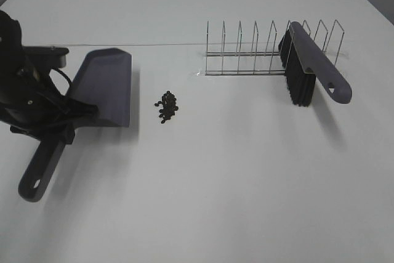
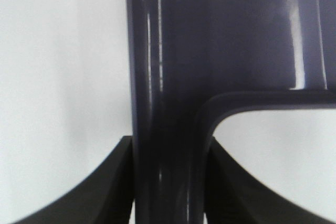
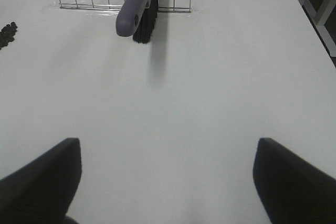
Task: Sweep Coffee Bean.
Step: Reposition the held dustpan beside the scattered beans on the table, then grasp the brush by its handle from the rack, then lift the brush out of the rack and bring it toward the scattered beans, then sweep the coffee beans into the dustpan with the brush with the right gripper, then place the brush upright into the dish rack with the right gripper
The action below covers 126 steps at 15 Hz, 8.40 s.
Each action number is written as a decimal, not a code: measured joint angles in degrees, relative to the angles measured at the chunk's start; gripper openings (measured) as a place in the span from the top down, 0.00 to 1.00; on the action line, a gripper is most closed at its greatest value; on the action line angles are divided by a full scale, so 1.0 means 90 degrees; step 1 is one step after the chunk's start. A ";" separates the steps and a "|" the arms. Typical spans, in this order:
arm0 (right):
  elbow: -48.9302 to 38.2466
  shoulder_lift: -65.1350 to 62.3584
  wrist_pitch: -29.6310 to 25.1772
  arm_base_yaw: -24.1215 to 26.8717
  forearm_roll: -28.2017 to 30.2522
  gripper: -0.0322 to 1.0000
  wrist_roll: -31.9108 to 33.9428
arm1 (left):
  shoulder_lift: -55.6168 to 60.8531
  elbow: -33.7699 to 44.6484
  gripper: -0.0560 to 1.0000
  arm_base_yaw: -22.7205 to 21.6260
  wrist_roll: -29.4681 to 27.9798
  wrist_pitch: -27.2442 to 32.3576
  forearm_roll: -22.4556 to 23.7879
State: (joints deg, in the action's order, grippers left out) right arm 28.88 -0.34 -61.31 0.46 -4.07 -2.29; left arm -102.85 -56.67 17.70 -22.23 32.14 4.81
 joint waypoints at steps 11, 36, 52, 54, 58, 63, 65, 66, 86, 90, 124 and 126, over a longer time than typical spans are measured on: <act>0.0115 0.1184 0.1057 0.0000 -0.0834 0.16 -0.0089 | 0.0516 0.0000 0.60 0.0000 0.0000 0.0070 0.0115; 0.9186 1.3433 -0.0783 -0.0929 0.0159 0.26 0.0560 | 0.0516 0.0000 0.60 0.0000 0.0000 0.0025 0.0261; 1.0581 1.5540 -0.0637 -0.0929 0.0407 0.62 0.1331 | 0.0516 0.0000 0.60 0.0000 0.0000 -0.0095 0.0267; 1.0625 1.5559 -0.0662 -0.0929 0.0388 0.62 0.1331 | 0.0516 0.0000 0.60 0.0000 0.0000 -0.0095 0.0267; 1.1045 1.5489 -0.0955 -0.0929 0.0401 0.62 0.1343 | 0.0516 0.0000 0.60 0.0000 0.0000 -0.0076 0.0267; 1.1376 1.4458 -0.0980 -0.0929 0.0497 0.62 0.1439 | 0.0516 0.0000 0.60 0.0000 0.0000 -0.0070 0.0267; 1.1275 1.3948 -0.0980 -0.0999 0.0248 0.62 0.1394 | 0.0516 0.0000 0.60 0.0000 0.0000 0.0000 0.0267; 1.1014 1.3675 -0.0980 -0.1114 0.0204 0.62 0.1375 | 0.0516 0.0013 0.60 0.0000 0.0000 0.0025 0.0267; 0.8613 1.4763 -0.0337 -0.3966 0.2050 0.63 0.1923 | -0.0993 0.0236 0.60 0.0700 -0.0363 -0.0618 0.0255; 0.9269 1.5209 -0.0471 -0.4132 0.1343 0.63 0.1426 | -0.0993 0.0236 0.60 0.0700 -0.0363 -0.0618 0.0255; 0.6933 1.2529 -0.0974 -0.2101 0.1477 0.63 0.1471 | -0.0083 0.0153 0.60 0.0707 -0.0363 -0.0605 0.0242; 0.6786 1.2529 -0.0821 -0.2101 0.1541 0.63 0.1509 | -0.0083 0.0153 0.60 0.0707 -0.0363 -0.0605 0.0242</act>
State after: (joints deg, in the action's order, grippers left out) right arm 89.95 112.41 -68.70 -18.45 9.80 11.29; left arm -103.59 -55.29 24.06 -25.50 26.70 6.99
